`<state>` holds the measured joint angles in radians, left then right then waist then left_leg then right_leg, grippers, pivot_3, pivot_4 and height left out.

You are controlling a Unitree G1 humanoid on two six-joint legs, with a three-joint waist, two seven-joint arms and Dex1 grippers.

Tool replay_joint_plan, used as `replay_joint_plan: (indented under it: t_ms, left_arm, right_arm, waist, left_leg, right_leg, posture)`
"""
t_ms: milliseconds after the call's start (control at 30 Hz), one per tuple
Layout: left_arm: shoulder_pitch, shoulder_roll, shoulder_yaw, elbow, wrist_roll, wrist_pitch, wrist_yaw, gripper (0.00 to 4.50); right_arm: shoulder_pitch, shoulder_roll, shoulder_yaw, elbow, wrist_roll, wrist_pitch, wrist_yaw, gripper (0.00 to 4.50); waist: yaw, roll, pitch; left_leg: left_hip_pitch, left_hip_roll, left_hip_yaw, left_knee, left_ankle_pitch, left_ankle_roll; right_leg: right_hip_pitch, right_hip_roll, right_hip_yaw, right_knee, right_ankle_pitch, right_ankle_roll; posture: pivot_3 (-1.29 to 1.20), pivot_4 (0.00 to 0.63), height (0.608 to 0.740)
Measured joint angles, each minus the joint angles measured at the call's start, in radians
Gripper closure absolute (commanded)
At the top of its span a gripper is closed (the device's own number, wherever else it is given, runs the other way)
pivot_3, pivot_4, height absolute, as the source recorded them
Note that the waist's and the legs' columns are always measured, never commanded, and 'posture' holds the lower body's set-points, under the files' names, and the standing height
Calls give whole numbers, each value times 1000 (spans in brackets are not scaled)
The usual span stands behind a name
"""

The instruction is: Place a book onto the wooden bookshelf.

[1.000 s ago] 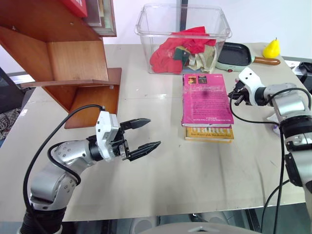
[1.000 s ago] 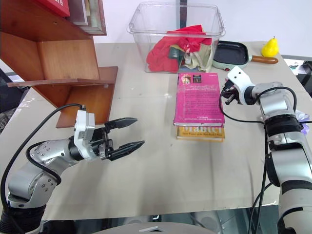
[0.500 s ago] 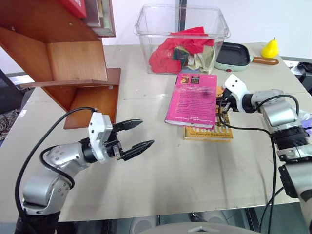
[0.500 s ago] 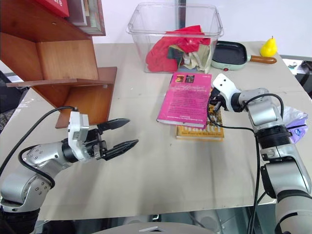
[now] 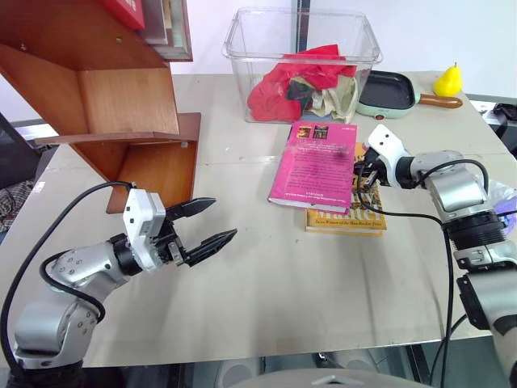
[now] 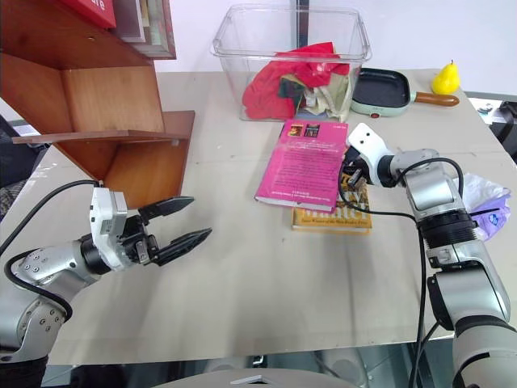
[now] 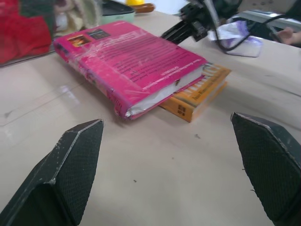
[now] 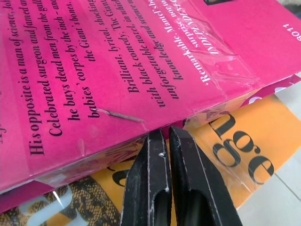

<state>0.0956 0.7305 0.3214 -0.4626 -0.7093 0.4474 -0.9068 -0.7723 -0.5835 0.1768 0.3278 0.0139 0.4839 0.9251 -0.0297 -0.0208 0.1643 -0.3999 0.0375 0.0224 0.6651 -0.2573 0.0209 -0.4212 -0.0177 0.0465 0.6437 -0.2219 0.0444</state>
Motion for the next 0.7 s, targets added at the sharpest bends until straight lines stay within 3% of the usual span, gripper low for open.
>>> replay_joint_plan:
  t_ms: [133, 333, 500, 700]
  left_arm:
    - [-88, 21, -18, 28, -15, 124, 80, 0]
    - [-307, 36, -103, 192, -56, 327, 99, 0]
    - [-561, -3, -220, 418, -48, 464, 83, 0]
    - [-822, -104, -335, 745, 27, 528, 44, 0]
  right_arm:
    - [182, -109, -103, -177, 97, -100, 93, 2645]
    - [618, -207, -489, -661, 407, 26, 173, 39]
    - [886, -169, -749, -993, 588, 104, 118, 39]
    - [1077, -103, -881, -1226, 683, 127, -20, 39]
  waist:
    - [25, 0, 0]
    - [37, 1, 1]
    - [30, -1, 1]
    - [16, -3, 0]
  left_leg:
    - [-1, 0, -1, 0, 0, 0]
    - [-1, -1, -2, 0, 0, 0]
    - [3, 0, -5, 4, 0, 0]
    - [4, -1, -2, 6, 0, 0]
  right_leg:
    - [0, 0, -2, -1, 0, 0]
    - [1, 2, -3, 0, 0, 1]
    - [6, 3, -5, 1, -3, 5]
    - [7, 2, -2, 1, -2, 5]
  posture:
    - [0, 150, 740]
    - [0, 150, 740]
    - [0, 150, 740]
    - [0, 150, 740]
